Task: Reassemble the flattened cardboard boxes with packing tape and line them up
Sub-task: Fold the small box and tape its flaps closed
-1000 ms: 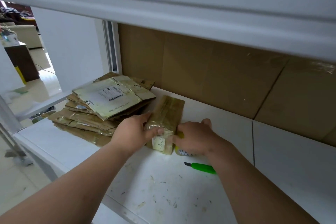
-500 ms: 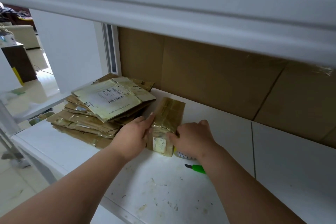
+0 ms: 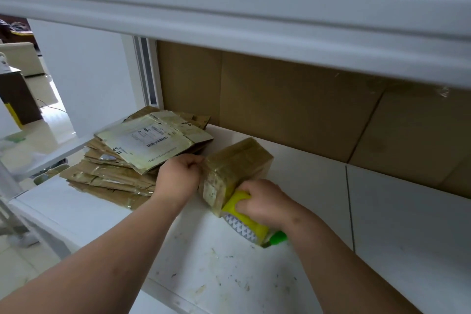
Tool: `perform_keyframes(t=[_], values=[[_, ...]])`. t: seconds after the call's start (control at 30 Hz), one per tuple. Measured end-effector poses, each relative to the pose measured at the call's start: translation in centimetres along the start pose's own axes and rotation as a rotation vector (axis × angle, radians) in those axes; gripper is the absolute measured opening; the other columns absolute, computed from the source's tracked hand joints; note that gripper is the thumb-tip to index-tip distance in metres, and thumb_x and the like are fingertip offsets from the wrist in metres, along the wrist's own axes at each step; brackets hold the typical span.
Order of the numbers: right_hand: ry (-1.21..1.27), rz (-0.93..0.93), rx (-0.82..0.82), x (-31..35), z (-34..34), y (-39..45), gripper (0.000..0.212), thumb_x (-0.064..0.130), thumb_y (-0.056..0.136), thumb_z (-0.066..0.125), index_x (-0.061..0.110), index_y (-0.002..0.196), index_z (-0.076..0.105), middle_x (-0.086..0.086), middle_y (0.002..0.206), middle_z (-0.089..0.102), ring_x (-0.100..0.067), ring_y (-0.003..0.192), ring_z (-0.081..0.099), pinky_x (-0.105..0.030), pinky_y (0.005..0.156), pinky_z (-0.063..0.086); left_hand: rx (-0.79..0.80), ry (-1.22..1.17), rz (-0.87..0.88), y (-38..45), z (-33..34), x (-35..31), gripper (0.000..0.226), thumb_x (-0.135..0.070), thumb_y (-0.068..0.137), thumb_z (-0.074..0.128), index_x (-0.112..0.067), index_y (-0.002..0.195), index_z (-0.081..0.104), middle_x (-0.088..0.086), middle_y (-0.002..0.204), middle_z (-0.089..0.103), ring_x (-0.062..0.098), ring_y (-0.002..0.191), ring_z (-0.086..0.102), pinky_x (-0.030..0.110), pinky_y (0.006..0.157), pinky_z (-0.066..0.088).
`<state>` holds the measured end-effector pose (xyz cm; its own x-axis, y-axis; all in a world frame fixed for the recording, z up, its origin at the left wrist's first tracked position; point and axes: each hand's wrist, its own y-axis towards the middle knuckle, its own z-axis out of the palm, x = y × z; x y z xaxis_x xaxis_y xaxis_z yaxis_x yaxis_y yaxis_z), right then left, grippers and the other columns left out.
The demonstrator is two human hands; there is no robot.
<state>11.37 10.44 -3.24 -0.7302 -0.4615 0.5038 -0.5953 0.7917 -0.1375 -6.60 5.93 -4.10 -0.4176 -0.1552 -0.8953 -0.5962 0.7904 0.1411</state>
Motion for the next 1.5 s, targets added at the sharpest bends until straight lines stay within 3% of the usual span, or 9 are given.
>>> perform_keyframes(t=[0.1, 0.17, 0.23, 0.5, 0.73, 0.9, 1.07, 1.27, 1.5], values=[[0.228, -0.035, -0.021, 0.0, 0.7, -0.1, 0.028, 0.038, 0.084, 0.064, 0.016, 0.101, 0.069, -0.004, 0.098, 0.07, -0.024, 0.096, 0.066, -0.036, 0.087, 0.053, 0.245, 0.113, -0.014, -0.3, 0.1, -1.2, 0.023, -0.04, 0.095, 0.057, -0.027, 0.113, 0.064, 0.002, 0.117, 0.063, 0.021, 0.106, 0.057, 0.032, 0.094, 0.045], [0.367, -0.034, -0.036, -0.1, 1.1, -0.4, 0.023, 0.03, 0.089, 0.067, 0.016, 0.107, 0.071, -0.005, 0.1, 0.072, -0.02, 0.096, 0.068, -0.036, 0.086, 0.053, 0.402, 0.216, -0.039, -0.4, 0.6, -0.9, 0.112, -0.071, 0.068, 0.069, -0.015, 0.155, 0.025, -0.001, 0.145, 0.047, 0.019, 0.131, 0.047, 0.035, 0.109, 0.039], [0.512, -0.031, -0.026, -0.5, 1.7, -0.8, 0.023, 0.031, 0.086, 0.068, 0.021, 0.106, 0.072, -0.007, 0.102, 0.074, -0.023, 0.098, 0.069, -0.038, 0.086, 0.054, 0.418, 0.291, 0.0, -0.2, 0.8, -0.4, 0.137, -0.071, 0.057, 0.074, -0.014, 0.158, 0.001, 0.003, 0.152, 0.04, 0.022, 0.136, 0.044, 0.038, 0.111, 0.04], [0.884, 0.02, 0.01, -1.9, 3.9, -2.7, 0.012, 0.008, 0.094, 0.061, 0.019, 0.098, 0.063, 0.002, 0.088, 0.067, -0.013, 0.079, 0.061, -0.026, 0.068, 0.05, 0.335, 0.296, 0.093, 0.7, 1.4, -0.2, 0.1, -0.047, 0.082, 0.075, -0.012, 0.155, 0.016, 0.003, 0.14, 0.056, 0.023, 0.128, 0.053, 0.027, 0.097, 0.04], [0.849, 0.077, -0.069, -2.3, 5.5, -3.4, 0.013, 0.02, 0.098, 0.057, 0.011, 0.097, 0.067, -0.003, 0.088, 0.065, -0.015, 0.081, 0.058, -0.027, 0.072, 0.048, 0.357, 0.273, 0.106, 1.1, 1.7, -1.3, 0.075, -0.032, 0.087, 0.073, -0.01, 0.149, 0.036, 0.008, 0.136, 0.056, 0.025, 0.128, 0.052, 0.032, 0.104, 0.04], [0.98, 0.117, -0.113, -1.7, 6.0, -3.6, 0.049, 0.045, 0.077, 0.059, 0.0, 0.095, 0.062, -0.009, 0.084, 0.061, -0.02, 0.08, 0.054, -0.036, 0.077, 0.044, 0.262, 0.331, 0.101, 0.7, 1.8, -1.8, 0.082, -0.041, 0.084, 0.074, -0.014, 0.15, 0.035, 0.012, 0.142, 0.049, 0.031, 0.132, 0.046, 0.041, 0.107, 0.042], [0.955, 0.101, -0.092, -1.8, 5.5, -3.1, 0.044, 0.043, 0.082, 0.064, 0.0, 0.092, 0.062, -0.009, 0.082, 0.06, -0.02, 0.078, 0.054, -0.038, 0.074, 0.046, 0.163, -0.093, -0.22, -1.1, 1.5, -1.2, 0.059, -0.049, 0.072, 0.083, -0.008, 0.106, 0.058, 0.008, 0.094, 0.071, 0.02, 0.077, 0.069, 0.038, 0.075, 0.059], [0.818, 0.061, -0.085, -1.8, 4.9, -2.8, 0.073, 0.067, 0.065, 0.06, 0.0, 0.095, 0.06, -0.022, 0.083, 0.061, -0.02, 0.076, 0.053, -0.037, 0.074, 0.043, 0.318, -0.369, -0.43, -3.1, 1.4, 0.2, 0.027, -0.019, 0.087, 0.073, -0.005, 0.109, 0.067, 0.012, 0.106, 0.073, 0.028, 0.106, 0.067, 0.048, 0.102, 0.05], [0.652, 0.025, 0.084, -3.8, 1.5, -3.9, 0.03, 0.039, 0.101, 0.051, 0.018, 0.102, 0.072, 0.0, 0.095, 0.076, -0.016, 0.092, 0.072, -0.038, 0.094, 0.052, 0.253, -0.319, -0.547, -3.5, 2.9, 0.4, 0.026, -0.024, 0.086, 0.076, -0.006, 0.102, 0.067, 0.015, 0.108, 0.069, 0.029, 0.103, 0.066, 0.043, 0.097, 0.054]])
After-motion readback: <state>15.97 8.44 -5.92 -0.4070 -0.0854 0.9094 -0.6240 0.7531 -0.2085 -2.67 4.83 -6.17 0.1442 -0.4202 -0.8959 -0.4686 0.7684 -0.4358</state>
